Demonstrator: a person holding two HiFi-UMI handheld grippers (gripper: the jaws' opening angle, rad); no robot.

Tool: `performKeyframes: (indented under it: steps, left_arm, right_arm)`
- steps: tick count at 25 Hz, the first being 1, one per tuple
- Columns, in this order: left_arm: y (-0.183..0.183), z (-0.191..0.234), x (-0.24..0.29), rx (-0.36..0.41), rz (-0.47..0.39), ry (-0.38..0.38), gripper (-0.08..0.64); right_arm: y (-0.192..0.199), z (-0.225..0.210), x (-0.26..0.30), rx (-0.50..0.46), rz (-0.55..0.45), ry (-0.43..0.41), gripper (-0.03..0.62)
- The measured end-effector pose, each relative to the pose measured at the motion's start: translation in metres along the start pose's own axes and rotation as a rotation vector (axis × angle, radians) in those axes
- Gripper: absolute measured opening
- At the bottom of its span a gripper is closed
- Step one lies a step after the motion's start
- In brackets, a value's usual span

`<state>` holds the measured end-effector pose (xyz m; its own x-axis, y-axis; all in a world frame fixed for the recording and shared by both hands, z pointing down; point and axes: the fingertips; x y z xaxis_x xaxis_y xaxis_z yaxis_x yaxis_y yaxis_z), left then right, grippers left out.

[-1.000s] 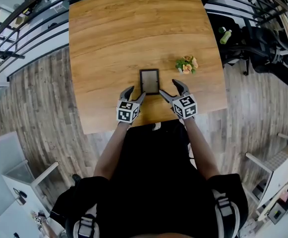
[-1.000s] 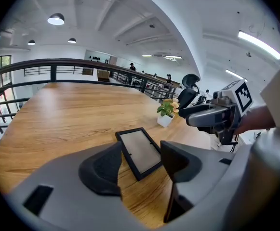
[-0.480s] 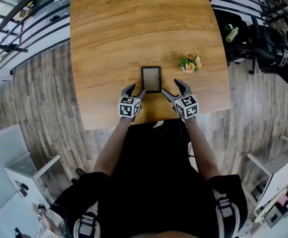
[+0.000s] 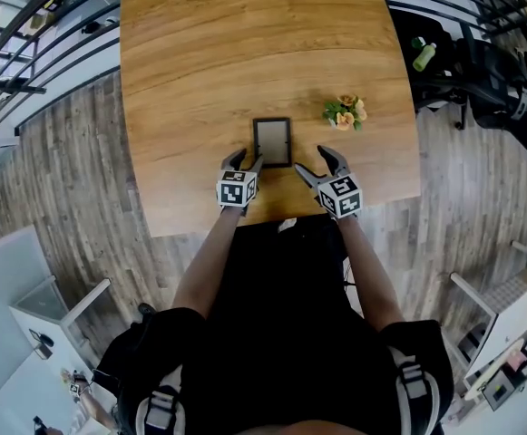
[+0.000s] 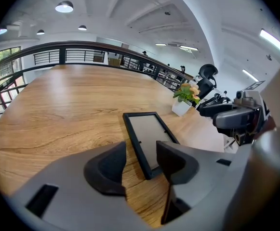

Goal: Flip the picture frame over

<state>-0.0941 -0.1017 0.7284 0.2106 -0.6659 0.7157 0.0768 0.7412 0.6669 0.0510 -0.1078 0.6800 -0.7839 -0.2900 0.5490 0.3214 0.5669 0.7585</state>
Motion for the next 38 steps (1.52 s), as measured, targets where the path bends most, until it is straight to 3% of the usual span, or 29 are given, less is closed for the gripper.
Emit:
performKeyframes:
  steps: [12, 30, 38]
  left_arm:
    - [0.012, -0.003, 0.017, -0.004, 0.043, -0.019, 0.196]
    - [0.016, 0.001, 0.025, -0.046, 0.061, -0.094, 0.092]
    - [0.016, 0.003, 0.025, -0.128, 0.06, -0.108, 0.074]
  right_arm:
    - [0.019, -0.013, -0.019, 0.034, 0.03, 0.032, 0.322]
    - [0.02, -0.021, -0.024, 0.024, 0.054, 0.049, 0.296]
    - [0.024, -0.02, -0.026, 0.024, 0.059, 0.046, 0.287]
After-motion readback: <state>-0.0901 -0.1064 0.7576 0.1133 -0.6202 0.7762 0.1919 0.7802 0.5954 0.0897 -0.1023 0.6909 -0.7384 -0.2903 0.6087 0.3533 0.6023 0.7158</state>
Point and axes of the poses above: the fingertips, and each gripper's own axes: x forward along the fingers, z to its left, y out of its underside, and after that the axes turned 8 degrees about -y, right-handed
